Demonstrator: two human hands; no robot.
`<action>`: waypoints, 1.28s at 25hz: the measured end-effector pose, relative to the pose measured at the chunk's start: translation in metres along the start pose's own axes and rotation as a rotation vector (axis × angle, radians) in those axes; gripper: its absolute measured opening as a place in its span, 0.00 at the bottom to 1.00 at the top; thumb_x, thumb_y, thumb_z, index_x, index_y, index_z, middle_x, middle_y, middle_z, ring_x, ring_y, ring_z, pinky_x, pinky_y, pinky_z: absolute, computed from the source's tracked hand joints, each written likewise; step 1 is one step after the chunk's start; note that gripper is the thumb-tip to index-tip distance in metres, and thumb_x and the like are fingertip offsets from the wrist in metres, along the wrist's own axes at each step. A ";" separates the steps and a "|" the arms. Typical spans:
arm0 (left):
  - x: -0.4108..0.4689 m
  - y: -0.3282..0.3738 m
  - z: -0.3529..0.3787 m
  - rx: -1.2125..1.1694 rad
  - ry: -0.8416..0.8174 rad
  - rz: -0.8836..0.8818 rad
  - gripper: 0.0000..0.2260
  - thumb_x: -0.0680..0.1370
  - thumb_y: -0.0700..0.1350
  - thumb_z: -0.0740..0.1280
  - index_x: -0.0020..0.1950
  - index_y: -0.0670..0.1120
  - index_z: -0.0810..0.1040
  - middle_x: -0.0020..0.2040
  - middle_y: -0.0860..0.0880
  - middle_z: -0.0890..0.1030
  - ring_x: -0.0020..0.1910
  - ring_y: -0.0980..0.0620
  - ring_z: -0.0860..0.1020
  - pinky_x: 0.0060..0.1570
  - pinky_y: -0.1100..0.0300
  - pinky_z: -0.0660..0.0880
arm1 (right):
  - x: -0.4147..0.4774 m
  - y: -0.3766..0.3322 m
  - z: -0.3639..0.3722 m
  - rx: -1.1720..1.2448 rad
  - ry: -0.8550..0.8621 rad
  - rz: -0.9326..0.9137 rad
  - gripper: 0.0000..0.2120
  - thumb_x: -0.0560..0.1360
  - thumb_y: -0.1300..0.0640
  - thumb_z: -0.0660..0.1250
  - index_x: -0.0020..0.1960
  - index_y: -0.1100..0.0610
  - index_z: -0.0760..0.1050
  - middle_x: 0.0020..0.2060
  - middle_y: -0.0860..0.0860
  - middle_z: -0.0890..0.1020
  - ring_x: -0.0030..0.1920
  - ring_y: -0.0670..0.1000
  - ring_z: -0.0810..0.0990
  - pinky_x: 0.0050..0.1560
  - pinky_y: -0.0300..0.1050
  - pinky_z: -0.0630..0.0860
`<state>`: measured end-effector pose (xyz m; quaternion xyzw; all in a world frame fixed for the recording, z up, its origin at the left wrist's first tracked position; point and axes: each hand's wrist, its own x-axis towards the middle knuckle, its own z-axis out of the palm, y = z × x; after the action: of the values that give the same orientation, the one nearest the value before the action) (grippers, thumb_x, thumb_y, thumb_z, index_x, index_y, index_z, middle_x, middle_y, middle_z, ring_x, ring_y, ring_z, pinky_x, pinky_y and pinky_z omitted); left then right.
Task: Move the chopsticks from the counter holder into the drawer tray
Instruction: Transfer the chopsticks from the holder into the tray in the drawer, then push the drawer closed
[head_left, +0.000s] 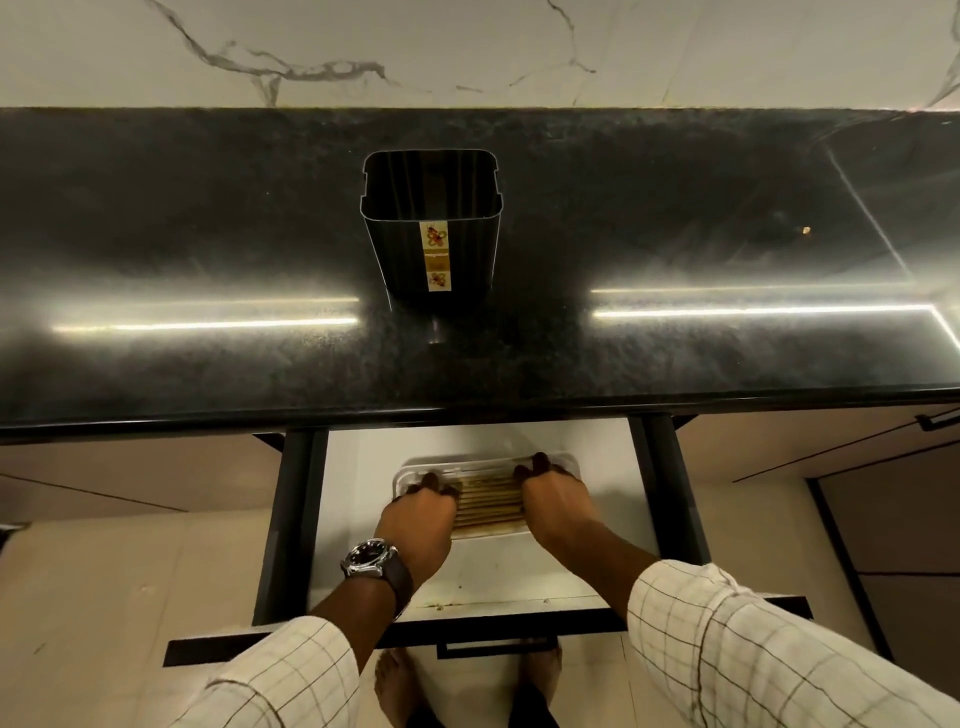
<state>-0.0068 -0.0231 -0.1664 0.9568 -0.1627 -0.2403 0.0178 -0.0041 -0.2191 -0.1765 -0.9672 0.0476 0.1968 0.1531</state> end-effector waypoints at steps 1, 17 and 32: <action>0.001 -0.001 0.002 -0.010 -0.010 -0.010 0.18 0.75 0.35 0.59 0.63 0.44 0.76 0.59 0.43 0.79 0.52 0.41 0.81 0.48 0.49 0.80 | -0.002 -0.001 0.000 -0.089 -0.018 -0.068 0.08 0.79 0.64 0.63 0.57 0.62 0.76 0.52 0.62 0.83 0.49 0.62 0.84 0.49 0.57 0.82; -0.183 0.036 0.013 -1.271 -0.182 -0.386 0.12 0.75 0.53 0.71 0.38 0.46 0.83 0.30 0.47 0.81 0.29 0.54 0.78 0.32 0.60 0.74 | -0.215 0.026 -0.005 1.121 0.158 0.568 0.21 0.80 0.53 0.68 0.32 0.63 0.75 0.19 0.53 0.71 0.20 0.49 0.67 0.24 0.39 0.66; -0.136 0.036 0.075 -2.244 -0.232 -0.988 0.11 0.81 0.40 0.65 0.61 0.38 0.79 0.57 0.36 0.83 0.59 0.37 0.80 0.55 0.44 0.77 | -0.153 -0.007 0.050 1.726 -0.111 1.059 0.09 0.80 0.69 0.65 0.59 0.70 0.78 0.56 0.69 0.81 0.53 0.65 0.81 0.46 0.54 0.82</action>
<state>-0.1657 -0.0104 -0.1672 0.3433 0.5126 -0.3116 0.7228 -0.1622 -0.1915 -0.1580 -0.3703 0.5892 0.1824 0.6946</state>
